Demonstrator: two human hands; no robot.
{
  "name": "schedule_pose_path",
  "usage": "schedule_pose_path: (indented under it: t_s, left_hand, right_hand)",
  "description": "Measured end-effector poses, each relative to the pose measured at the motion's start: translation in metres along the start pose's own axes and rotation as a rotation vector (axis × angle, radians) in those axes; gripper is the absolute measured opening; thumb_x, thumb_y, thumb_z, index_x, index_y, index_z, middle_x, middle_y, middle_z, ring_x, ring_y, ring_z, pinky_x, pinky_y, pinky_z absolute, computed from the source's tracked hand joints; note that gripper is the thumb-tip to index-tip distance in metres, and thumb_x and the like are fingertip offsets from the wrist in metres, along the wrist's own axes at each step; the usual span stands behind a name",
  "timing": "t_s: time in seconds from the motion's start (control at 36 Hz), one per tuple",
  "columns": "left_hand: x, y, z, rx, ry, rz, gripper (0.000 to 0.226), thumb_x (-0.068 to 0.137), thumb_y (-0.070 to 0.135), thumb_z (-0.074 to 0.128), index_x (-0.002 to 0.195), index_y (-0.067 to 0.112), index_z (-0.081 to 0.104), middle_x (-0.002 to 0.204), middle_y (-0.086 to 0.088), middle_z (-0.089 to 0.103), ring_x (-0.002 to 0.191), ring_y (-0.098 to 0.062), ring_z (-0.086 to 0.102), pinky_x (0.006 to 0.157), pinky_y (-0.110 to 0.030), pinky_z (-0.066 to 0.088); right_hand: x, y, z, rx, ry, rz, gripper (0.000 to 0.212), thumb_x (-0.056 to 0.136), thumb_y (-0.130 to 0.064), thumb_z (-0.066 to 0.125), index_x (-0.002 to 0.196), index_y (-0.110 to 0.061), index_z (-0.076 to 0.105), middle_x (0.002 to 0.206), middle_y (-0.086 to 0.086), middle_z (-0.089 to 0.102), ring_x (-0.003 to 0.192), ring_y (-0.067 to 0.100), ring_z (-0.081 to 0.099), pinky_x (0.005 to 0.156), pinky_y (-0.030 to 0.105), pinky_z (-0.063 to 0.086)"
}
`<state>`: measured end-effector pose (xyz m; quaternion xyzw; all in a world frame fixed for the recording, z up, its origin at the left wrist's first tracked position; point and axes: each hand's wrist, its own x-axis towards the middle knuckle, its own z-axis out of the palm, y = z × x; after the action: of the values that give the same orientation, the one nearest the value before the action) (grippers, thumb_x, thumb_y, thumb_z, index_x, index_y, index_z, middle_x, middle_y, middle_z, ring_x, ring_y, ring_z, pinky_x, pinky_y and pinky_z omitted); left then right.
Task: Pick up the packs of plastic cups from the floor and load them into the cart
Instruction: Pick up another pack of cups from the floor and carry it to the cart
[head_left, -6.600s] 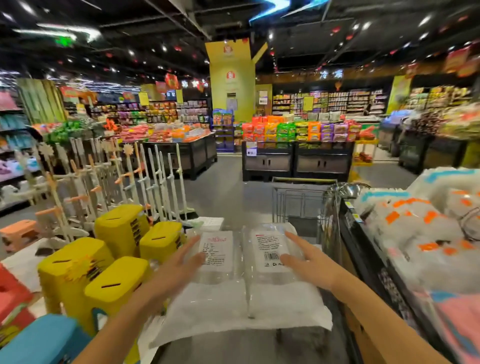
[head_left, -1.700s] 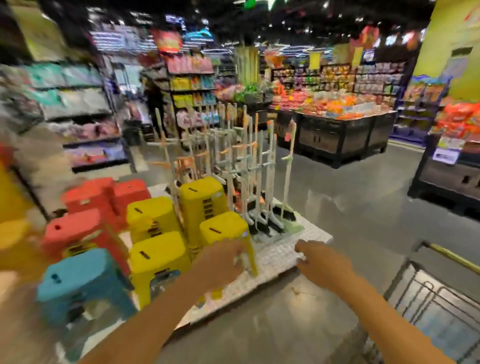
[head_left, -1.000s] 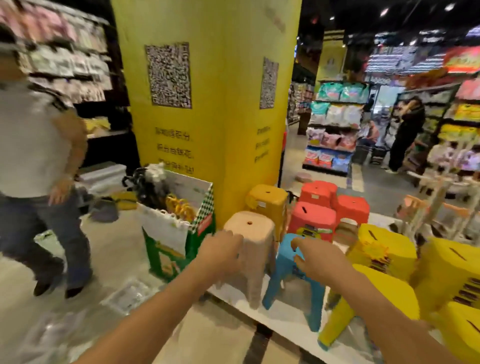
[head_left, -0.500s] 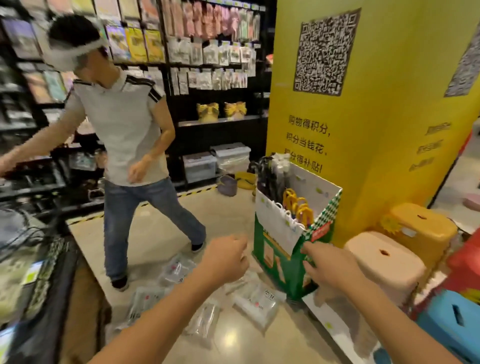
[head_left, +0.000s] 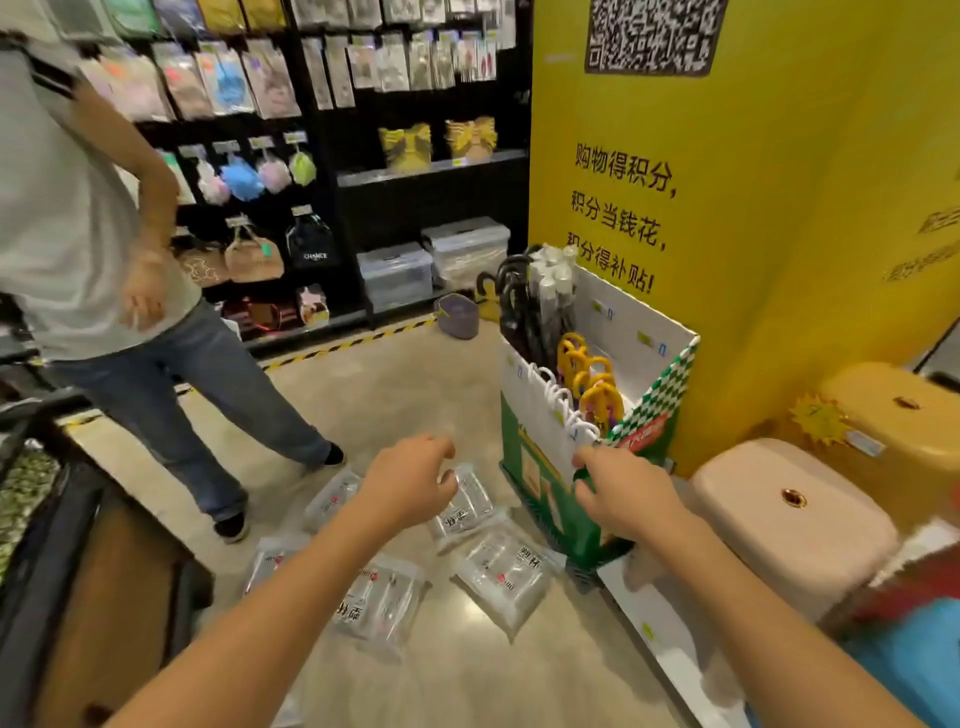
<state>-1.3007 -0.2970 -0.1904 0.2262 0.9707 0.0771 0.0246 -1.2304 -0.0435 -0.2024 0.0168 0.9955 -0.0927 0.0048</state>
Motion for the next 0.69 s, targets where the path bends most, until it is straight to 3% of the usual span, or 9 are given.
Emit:
schedule_pose_path:
  t_s: [0.14, 0.25, 0.39, 0.5, 0.69]
  left_hand:
    - [0.05, 0.004, 0.021, -0.007, -0.044, 0.022, 0.037, 0.093, 0.033, 0.047, 0.126, 0.02, 0.056, 0.124, 0.0, 0.061, 0.107, -0.021, 0.059, 0.089, -0.037, 0.051]
    - [0.094, 0.0, 0.038, -0.022, -0.084, 0.038, 0.039, 0.093, 0.032, 0.048, 0.128, 0.02, 0.056, 0.126, -0.001, 0.061, 0.108, -0.02, 0.06, 0.09, -0.038, 0.052]
    - [0.158, -0.025, 0.066, -0.028, -0.186, 0.068, 0.039, 0.095, 0.033, 0.049, 0.132, 0.02, 0.053, 0.129, -0.001, 0.059, 0.111, -0.018, 0.058, 0.091, -0.032, 0.049]
    - [0.213, -0.059, 0.1, -0.049, -0.269, 0.099, 0.039, 0.095, 0.035, 0.05, 0.132, 0.023, 0.052, 0.127, 0.0, 0.06, 0.107, -0.018, 0.059, 0.092, -0.035, 0.051]
    - [0.314, -0.122, 0.189, -0.044, -0.419, 0.168, 0.043, 0.095, 0.033, 0.048, 0.137, 0.024, 0.045, 0.131, -0.005, 0.054, 0.108, -0.026, 0.059, 0.084, -0.04, 0.051]
  right_hand:
    - [0.034, 0.031, 0.02, -0.001, -0.075, 0.059, 0.021, 0.092, -0.037, 0.041, 0.107, -0.026, 0.052, 0.101, 0.001, 0.063, 0.085, 0.024, 0.062, 0.069, 0.043, 0.057]
    - [0.067, 0.049, 0.034, 0.009, -0.103, 0.122, 0.027, 0.093, -0.038, 0.043, 0.115, -0.025, 0.052, 0.11, 0.001, 0.063, 0.094, 0.026, 0.062, 0.073, 0.041, 0.056]
    - [0.117, 0.059, 0.067, 0.069, -0.154, 0.23, 0.026, 0.094, -0.034, 0.043, 0.117, -0.024, 0.051, 0.106, 0.004, 0.063, 0.089, 0.029, 0.062, 0.071, 0.044, 0.056]
    - [0.155, 0.06, 0.11, 0.147, -0.213, 0.346, 0.035, 0.096, -0.034, 0.044, 0.131, -0.027, 0.045, 0.118, 0.005, 0.064, 0.1, 0.032, 0.062, 0.075, 0.044, 0.054]
    - [0.211, 0.054, 0.222, 0.338, -0.291, 0.645, 0.036, 0.097, -0.03, 0.046, 0.131, -0.02, 0.051, 0.119, 0.011, 0.068, 0.11, 0.035, 0.06, 0.083, 0.04, 0.05]
